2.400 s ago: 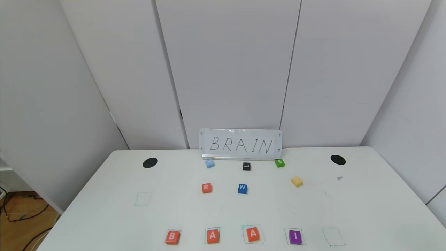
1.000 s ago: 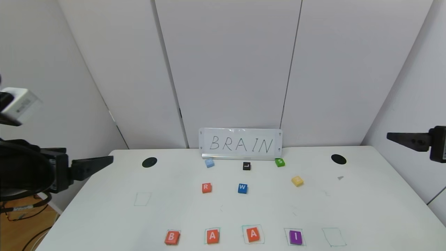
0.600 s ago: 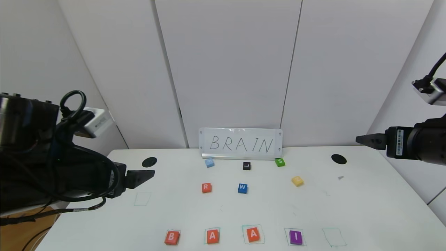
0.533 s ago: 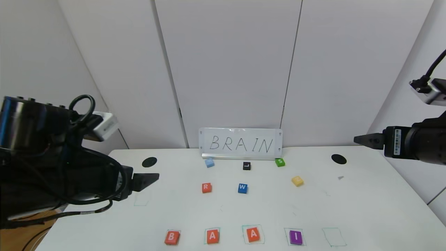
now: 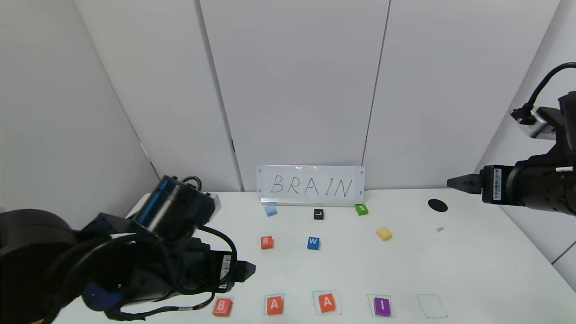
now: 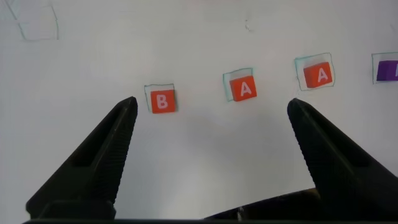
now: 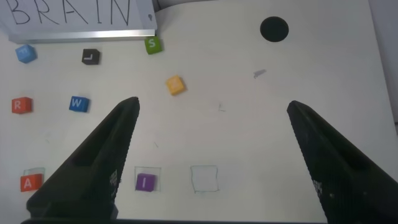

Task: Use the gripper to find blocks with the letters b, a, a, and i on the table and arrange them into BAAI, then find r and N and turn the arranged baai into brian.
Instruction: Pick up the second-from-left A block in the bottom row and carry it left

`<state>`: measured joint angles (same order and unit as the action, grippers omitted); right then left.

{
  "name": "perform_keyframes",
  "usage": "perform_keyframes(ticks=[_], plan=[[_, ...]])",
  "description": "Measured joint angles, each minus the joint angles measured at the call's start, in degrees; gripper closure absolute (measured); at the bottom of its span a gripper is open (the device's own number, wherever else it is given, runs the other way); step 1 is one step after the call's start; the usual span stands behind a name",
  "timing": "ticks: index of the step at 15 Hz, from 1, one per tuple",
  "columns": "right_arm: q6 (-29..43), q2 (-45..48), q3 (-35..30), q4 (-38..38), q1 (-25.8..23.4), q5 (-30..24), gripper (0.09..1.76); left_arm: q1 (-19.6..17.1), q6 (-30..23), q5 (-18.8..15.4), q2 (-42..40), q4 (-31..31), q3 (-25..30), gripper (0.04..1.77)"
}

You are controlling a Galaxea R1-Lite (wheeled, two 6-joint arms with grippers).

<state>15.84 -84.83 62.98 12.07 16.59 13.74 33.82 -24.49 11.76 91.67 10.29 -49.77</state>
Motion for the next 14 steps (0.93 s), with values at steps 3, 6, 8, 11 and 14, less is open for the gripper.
perform_keyframes(ticks=[3,6,8,11,14], plan=[[0.0,-0.4,0.0,0.0,-0.4,0.0,0.14,3.0,-5.0,0.1,7.0,-0.5,-1.5,0.09],[-0.1,-0.9,0.0,-0.1,-0.5,0.1,0.14,6.6,-9.9,2.8,14.1,-0.5,-3.8,0.09],[-0.1,-1.1,0.1,-0.1,-0.6,0.1,0.14,8.2,-11.4,3.9,18.0,-0.6,-5.7,0.09],[-0.1,-1.3,0.1,-0.1,-0.8,0.1,0.14,8.7,-12.3,4.0,22.9,-0.7,-7.5,0.09],[-0.1,-1.4,0.3,-0.1,-1.1,0.1,0.14,8.7,-12.4,3.6,26.1,-0.8,-8.5,0.09]])
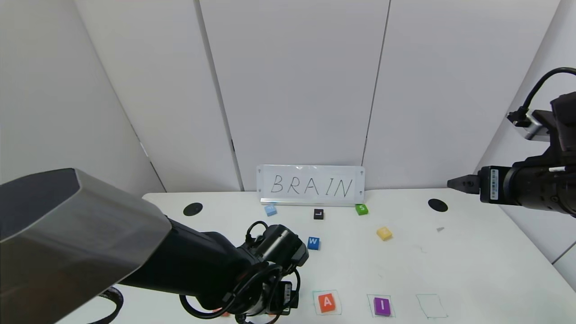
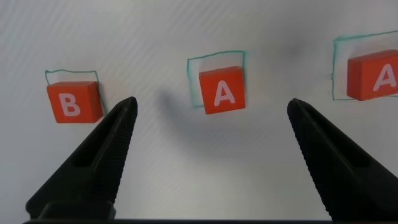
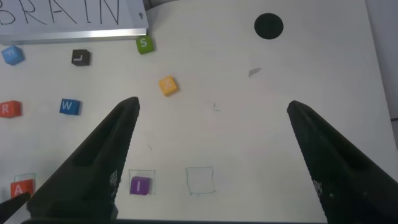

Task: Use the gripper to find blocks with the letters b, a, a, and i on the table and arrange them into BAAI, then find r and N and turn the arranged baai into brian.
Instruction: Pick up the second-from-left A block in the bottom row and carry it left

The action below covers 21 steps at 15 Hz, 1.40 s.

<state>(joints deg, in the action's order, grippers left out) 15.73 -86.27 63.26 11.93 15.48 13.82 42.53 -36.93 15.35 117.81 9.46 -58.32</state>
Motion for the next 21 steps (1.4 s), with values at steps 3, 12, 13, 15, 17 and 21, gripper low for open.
perform_keyframes(ticks=[3,12,13,15,17,21], plan=[[0.0,-0.2,0.0,0.0,-0.1,0.0,0.14,0.0,0.0,-0.1,2.1,0.0,-1.0,0.09],[0.0,-0.2,0.1,0.0,-0.1,0.3,0.14,-0.5,-0.5,-0.6,5.5,-0.2,-2.4,0.09],[0.0,-0.3,0.1,0.0,-0.1,0.3,0.14,-0.5,-0.7,-0.6,5.7,-0.1,-2.5,0.09],[0.0,-0.3,0.1,0.0,-0.1,0.3,0.14,-0.5,-0.8,-0.7,5.8,-0.2,-2.5,0.09],[0.0,-0.3,0.1,0.0,-0.1,0.3,0.14,-0.5,-0.9,-0.8,6.0,-0.2,-2.5,0.41],[0.0,-0.3,0.1,0.0,-0.5,0.4,0.14,-0.4,-1.3,-1.8,6.5,-0.2,-2.5,0.93]])
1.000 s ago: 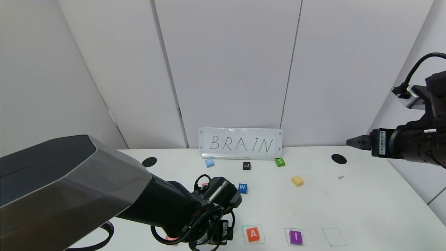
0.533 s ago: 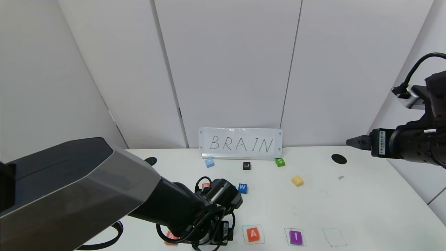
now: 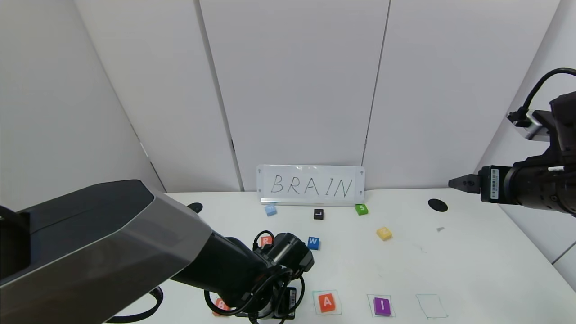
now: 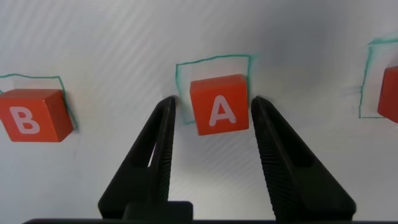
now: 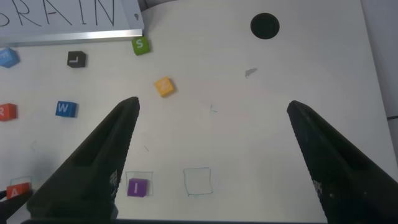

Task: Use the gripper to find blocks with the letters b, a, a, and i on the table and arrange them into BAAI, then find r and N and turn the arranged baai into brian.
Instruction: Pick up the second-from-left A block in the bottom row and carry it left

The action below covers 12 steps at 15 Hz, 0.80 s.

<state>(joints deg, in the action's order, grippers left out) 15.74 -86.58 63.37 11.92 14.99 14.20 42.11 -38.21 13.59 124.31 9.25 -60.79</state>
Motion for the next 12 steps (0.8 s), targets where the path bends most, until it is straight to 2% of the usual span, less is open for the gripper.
perform_keyframes(ticks=[1,2,3,12], plan=[[0.0,0.0,0.0,0.0,-0.1,0.0,0.14,0.0,0.0,0.0,0.1,0.0,0.0,1.02],[0.0,0.0,0.0,0.0,-0.1,0.0,0.14,0.0,0.0,0.0,0.2,0.0,0.0,1.26],[0.0,0.0,0.1,0.0,-0.2,0.0,0.14,0.0,0.0,0.0,0.2,0.0,-0.1,1.3],[0.0,0.0,0.1,0.0,-0.5,0.0,0.14,0.0,-0.1,0.5,-0.7,0.5,-0.3,1.3]])
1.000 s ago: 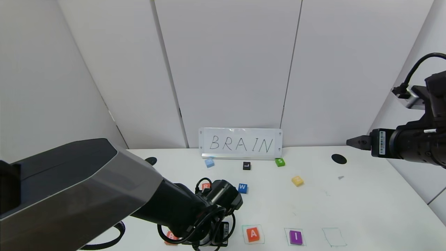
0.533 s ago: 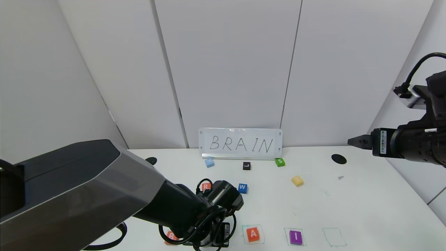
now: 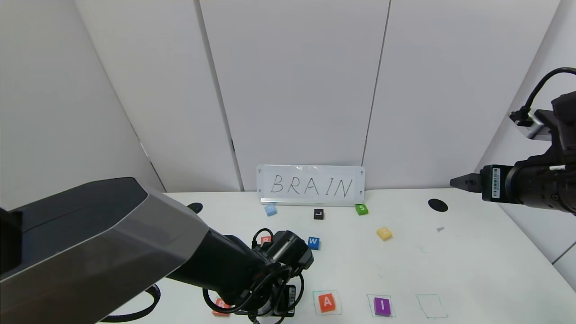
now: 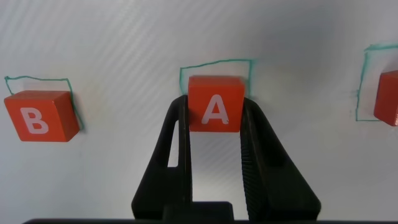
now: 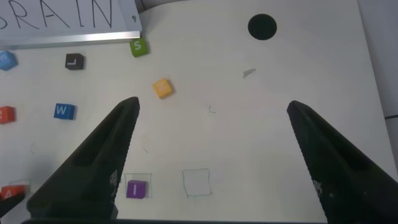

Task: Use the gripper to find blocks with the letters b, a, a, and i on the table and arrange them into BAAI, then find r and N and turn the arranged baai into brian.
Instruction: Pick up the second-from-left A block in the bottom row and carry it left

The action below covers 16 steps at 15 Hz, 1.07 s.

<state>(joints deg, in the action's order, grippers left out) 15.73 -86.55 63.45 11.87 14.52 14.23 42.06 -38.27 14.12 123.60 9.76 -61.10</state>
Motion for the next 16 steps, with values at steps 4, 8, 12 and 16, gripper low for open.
perform_keyframes(ticks=[4,8,12,16], plan=[[0.0,0.0,0.0,0.0,0.0,0.1,0.14,-0.1,0.7,0.4,-3.2,0.7,0.9,1.3],[0.0,0.1,0.0,0.0,-0.3,0.0,0.14,-3.8,6.0,0.2,-8.9,0.9,4.2,1.3],[0.0,0.3,0.2,0.0,-0.5,-0.2,0.14,-13.5,15.3,-0.6,-15.7,0.9,9.0,1.3],[0.0,0.3,0.3,0.0,-0.5,-0.2,0.14,-25.7,24.1,-6.0,-20.0,0.8,10.8,1.3]])
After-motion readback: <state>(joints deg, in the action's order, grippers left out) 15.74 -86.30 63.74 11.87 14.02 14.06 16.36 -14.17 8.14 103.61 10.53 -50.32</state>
